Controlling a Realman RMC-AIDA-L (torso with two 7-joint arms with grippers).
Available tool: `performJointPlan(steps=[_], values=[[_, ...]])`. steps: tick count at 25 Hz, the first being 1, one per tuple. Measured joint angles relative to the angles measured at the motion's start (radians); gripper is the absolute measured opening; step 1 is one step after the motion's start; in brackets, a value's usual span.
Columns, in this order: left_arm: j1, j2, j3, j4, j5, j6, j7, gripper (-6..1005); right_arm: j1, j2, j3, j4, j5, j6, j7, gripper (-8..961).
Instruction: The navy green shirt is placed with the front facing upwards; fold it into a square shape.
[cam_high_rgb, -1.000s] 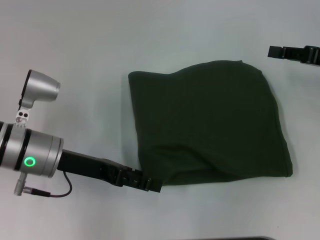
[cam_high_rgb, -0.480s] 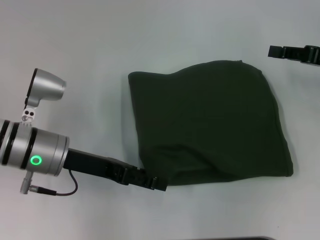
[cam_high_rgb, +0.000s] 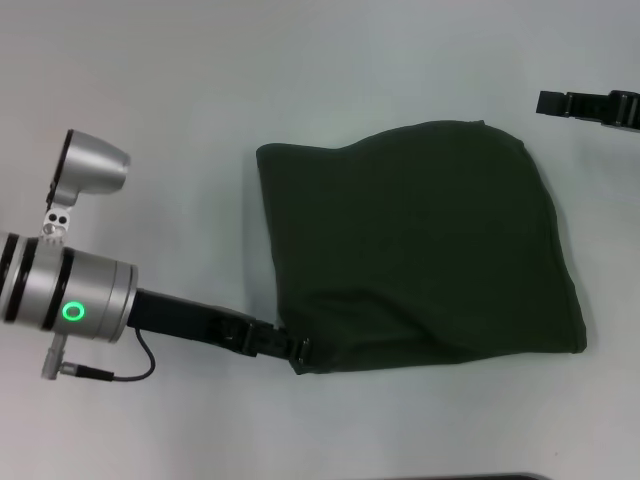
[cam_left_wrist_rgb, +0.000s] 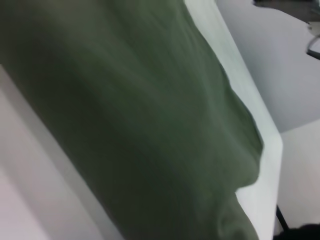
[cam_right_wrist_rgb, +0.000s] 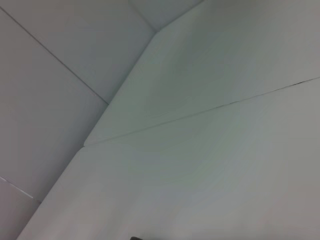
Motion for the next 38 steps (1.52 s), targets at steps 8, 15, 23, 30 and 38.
performJointPlan(steps=[8, 15, 23, 30, 38], values=[[-0.011, 0.002, 0.007, 0.001, 0.0, -0.027, -0.024, 675, 0.0, 0.0, 0.001, 0.0, 0.0, 0.0, 0.0, 306], [-0.012, 0.001, 0.013, 0.006, 0.0, -0.028, -0.029, 361, -0.003, 0.0, 0.002, 0.0, 0.001, 0.0, 0.0, 306], [-0.012, 0.003, 0.03, 0.003, 0.0, -0.033, -0.03, 123, -0.004, 0.004, 0.003, -0.001, 0.002, 0.003, -0.006, 307], [-0.012, 0.038, 0.019, -0.002, -0.004, -0.022, -0.025, 61, -0.005, 0.007, 0.003, -0.002, 0.002, 0.003, -0.008, 307], [-0.01, 0.051, 0.006, -0.003, -0.002, -0.01, -0.028, 52, -0.008, 0.009, 0.003, -0.002, 0.002, 0.003, -0.006, 307]])
